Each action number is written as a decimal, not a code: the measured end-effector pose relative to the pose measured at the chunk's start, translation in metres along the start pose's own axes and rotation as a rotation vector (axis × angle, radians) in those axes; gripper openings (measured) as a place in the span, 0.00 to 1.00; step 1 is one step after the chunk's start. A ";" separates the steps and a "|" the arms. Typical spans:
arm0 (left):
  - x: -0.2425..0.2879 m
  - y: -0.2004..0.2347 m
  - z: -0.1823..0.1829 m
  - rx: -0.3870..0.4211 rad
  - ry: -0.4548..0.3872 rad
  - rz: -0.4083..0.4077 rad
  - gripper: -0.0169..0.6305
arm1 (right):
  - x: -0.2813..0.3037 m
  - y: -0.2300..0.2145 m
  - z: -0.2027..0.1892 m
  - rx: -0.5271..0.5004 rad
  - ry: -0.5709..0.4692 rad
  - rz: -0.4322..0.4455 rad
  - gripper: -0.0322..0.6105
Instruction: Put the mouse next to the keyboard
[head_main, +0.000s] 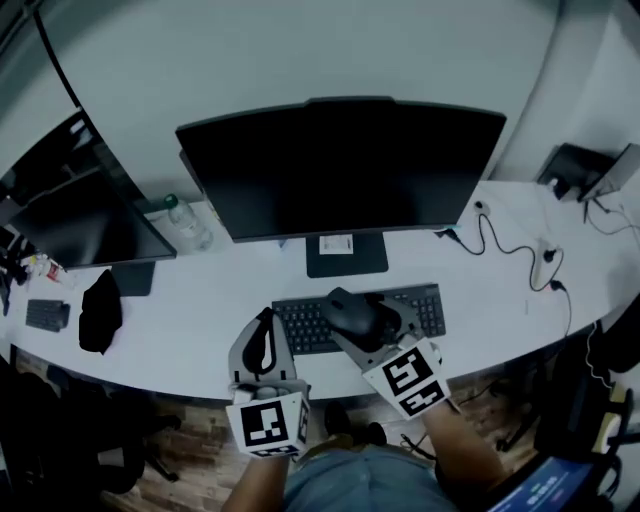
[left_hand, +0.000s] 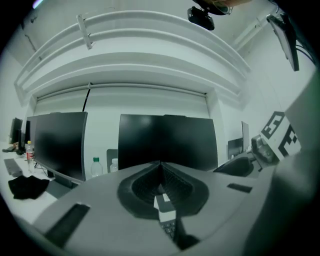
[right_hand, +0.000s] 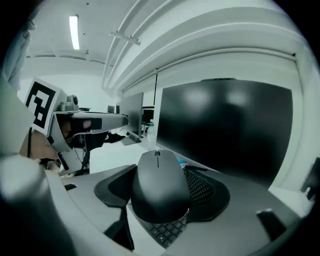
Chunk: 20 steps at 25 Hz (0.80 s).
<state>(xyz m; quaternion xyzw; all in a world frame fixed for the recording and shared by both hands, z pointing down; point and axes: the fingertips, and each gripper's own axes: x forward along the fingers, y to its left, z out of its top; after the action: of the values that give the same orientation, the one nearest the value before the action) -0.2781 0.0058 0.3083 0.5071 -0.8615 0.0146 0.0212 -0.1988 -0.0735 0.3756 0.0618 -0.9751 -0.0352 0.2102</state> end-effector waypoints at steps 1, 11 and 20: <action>0.003 -0.001 0.007 0.004 -0.016 -0.008 0.03 | -0.003 -0.005 0.008 0.002 -0.013 -0.023 0.53; 0.019 -0.018 0.029 0.016 -0.086 -0.117 0.03 | -0.021 -0.028 0.030 -0.013 -0.058 -0.153 0.53; 0.030 -0.049 0.022 0.040 -0.075 -0.221 0.03 | -0.037 -0.043 0.008 0.040 -0.033 -0.243 0.53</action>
<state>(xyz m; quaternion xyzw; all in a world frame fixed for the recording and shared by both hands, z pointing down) -0.2507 -0.0454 0.2878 0.5995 -0.8000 0.0104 -0.0198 -0.1646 -0.1103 0.3492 0.1830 -0.9642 -0.0418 0.1870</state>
